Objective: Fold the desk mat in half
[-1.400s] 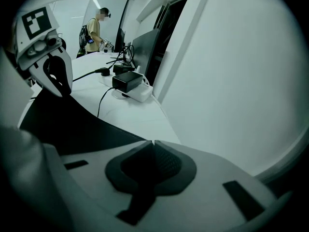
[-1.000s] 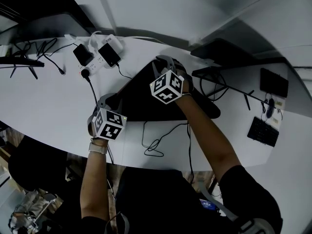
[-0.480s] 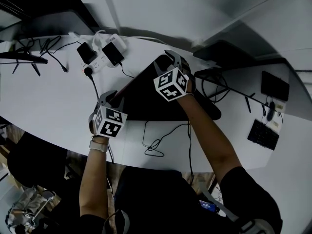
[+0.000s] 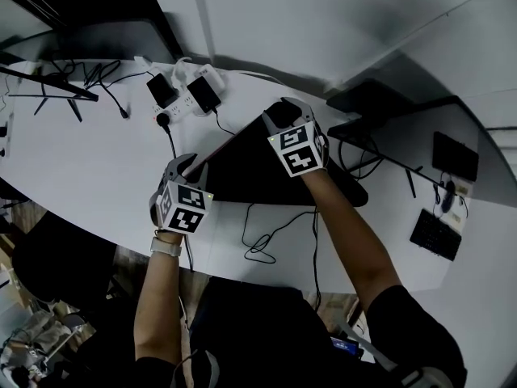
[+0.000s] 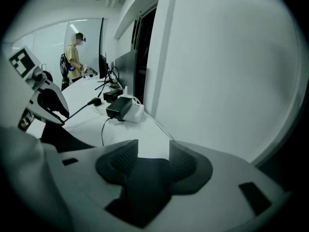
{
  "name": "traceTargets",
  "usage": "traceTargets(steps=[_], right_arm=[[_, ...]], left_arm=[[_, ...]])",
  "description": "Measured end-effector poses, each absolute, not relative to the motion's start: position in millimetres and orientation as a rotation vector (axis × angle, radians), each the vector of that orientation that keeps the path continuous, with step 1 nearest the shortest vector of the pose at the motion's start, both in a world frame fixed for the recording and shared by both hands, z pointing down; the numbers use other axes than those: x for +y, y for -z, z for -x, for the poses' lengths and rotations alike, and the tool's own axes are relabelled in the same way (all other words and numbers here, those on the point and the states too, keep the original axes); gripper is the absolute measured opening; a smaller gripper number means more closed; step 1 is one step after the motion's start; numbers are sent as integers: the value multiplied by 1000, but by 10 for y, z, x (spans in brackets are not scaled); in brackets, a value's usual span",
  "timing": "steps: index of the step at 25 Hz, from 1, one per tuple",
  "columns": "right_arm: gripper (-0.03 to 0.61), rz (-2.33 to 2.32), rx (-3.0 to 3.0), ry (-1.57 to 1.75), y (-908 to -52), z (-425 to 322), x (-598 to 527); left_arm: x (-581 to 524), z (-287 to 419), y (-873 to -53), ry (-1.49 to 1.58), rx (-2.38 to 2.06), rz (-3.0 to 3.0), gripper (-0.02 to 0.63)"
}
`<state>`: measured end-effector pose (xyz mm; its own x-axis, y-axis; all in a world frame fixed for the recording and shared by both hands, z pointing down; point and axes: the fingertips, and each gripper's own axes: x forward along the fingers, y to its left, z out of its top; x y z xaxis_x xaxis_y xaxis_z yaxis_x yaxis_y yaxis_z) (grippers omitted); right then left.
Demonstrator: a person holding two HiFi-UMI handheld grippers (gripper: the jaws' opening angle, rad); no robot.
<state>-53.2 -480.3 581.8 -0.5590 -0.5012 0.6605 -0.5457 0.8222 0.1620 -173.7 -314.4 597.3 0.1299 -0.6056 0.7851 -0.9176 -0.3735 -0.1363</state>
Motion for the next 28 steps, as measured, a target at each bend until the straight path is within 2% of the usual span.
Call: traceTargets(steps=[1,3,4,8,15,28], right_arm=[[200,-758,-2283,-111,-5785,550,-4748],[174,-748,-2311,-160,-5690,592,-4621],[153,-744,-2326,-176,-5634,618,-4560],[114,-726,-2383,-198,-5392,744,-4276],[57,-656,-2469,-163,-4913,1031,-3603],[40,-420,-2621,-58,-4189,1871,-2088]], left_arm=[[-3126,1764,-5908,-1108,-1494,-2033,87],[-3082,1812,-5753,-1037,-1544,-2031,17],[-3063,1834,-5666,-973,-1565,-2033,9],[-2906,2000,-5360,-756,-1640,-2020,9],[-2355,2327,-4932,-621,-1759,-2022,9],[-916,3003,-4297,-393,-1970,-1924,8]])
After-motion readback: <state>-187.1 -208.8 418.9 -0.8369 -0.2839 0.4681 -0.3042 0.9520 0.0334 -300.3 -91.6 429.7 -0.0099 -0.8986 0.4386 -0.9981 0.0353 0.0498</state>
